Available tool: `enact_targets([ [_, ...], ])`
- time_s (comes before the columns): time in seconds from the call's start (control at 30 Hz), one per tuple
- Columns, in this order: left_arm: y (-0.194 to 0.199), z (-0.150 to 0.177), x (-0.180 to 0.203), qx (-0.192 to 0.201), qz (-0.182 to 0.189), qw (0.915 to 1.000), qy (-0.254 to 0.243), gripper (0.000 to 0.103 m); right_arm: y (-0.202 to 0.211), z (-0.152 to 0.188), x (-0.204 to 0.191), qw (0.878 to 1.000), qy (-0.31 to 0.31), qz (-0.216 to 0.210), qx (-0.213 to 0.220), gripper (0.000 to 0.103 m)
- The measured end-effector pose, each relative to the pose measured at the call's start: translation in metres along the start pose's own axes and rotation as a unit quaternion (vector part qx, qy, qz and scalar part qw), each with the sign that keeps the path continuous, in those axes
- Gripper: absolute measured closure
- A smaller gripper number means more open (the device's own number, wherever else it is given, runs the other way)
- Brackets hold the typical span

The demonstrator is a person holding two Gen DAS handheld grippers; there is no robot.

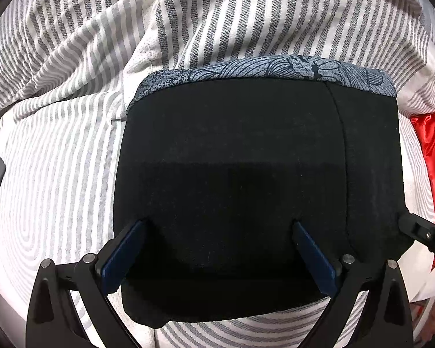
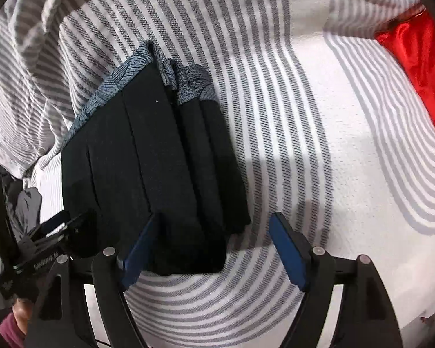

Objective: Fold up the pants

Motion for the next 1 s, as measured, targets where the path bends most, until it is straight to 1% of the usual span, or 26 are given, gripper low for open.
enact_targets([
  [0.17, -0.001, 0.000, 0.000, -0.001, 0.001, 1.0000, 0.001, 0.001, 0.005, 0.013, 0.001, 1.000, 0.006, -0.003, -0.011, 0.021],
  [0.5, 0.000, 0.001, 0.001, 0.002, 0.003, 1.0000, 0.001, 0.001, 0.005, 0.016, -0.002, 1.000, 0.004, -0.005, -0.019, 0.021],
  [0.63, 0.006, 0.001, -0.001, 0.003, 0.001, 1.0000, 0.002, 0.001, 0.008, 0.013, -0.005, 1.000, 0.005, 0.004, -0.006, 0.021],
  [0.73, 0.015, 0.000, -0.009, 0.013, -0.008, 0.9999, 0.007, 0.001, 0.020, 0.002, -0.011, 1.000, 0.017, 0.003, 0.023, 0.021],
  [0.83, 0.024, -0.002, -0.021, 0.025, -0.018, 0.9994, 0.015, 0.001, 0.026, -0.018, -0.025, 0.999, 0.020, -0.008, 0.043, 0.021],
  [0.9, 0.027, -0.005, -0.030, 0.027, -0.026, 0.9991, 0.018, 0.002, 0.026, -0.037, -0.036, 0.998, 0.013, -0.019, 0.054, 0.026],
  [0.97, 0.028, -0.009, -0.038, 0.028, -0.035, 0.9988, 0.023, 0.001, 0.024, -0.056, -0.049, 0.997, 0.006, -0.035, 0.064, 0.036],
  [1.0, 0.028, -0.010, -0.041, 0.028, -0.036, 0.9986, 0.025, 0.002, 0.022, -0.065, -0.054, 0.997, 0.005, -0.040, 0.066, 0.036],
])
Point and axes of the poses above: each gripper's, at about its wrist camera, not at the fingertips, and y roughly against the way its jaws point, x to its right, z to its underside, the point moved 9 cm from there along -y, roughly the way its jaws point, and after that the axes turned 11 degrees about -y, right-handed, at the moved point
